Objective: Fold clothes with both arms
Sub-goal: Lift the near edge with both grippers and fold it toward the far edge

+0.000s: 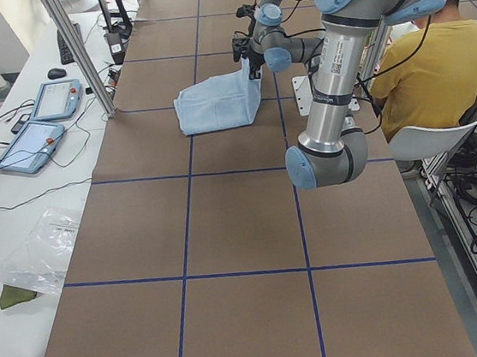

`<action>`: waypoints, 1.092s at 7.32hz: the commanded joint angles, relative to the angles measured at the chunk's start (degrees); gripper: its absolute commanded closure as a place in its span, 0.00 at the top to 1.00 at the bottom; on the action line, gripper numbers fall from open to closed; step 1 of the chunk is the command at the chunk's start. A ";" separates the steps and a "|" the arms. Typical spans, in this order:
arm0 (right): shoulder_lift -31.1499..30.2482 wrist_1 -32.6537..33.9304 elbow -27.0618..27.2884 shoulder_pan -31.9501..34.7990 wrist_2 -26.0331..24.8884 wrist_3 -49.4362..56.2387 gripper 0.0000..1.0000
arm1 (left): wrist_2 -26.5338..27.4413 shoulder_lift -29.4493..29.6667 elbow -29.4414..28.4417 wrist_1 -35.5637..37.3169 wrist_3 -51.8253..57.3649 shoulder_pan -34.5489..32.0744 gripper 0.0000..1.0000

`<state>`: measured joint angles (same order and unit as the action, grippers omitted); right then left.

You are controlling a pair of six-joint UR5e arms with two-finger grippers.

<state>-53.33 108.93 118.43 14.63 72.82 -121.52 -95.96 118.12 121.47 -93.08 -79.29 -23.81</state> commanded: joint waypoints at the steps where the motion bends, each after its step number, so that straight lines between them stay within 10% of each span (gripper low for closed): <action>1: 2.94 -11.74 -13.24 6.17 0.05 5.22 0.00 | -0.10 4.82 -10.58 -1.65 5.62 -7.71 0.00; 4: 13.85 -21.26 -35.05 11.28 0.31 8.13 0.00 | 0.25 9.48 -28.15 -12.00 9.76 -13.27 0.00; 8: 17.36 -28.32 -45.98 13.58 0.75 12.01 0.00 | 0.34 12.40 -42.70 -23.20 9.94 -14.95 0.00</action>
<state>-37.61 82.21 75.83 27.67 73.40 -110.05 -95.64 129.99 81.49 -114.50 -69.32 -38.55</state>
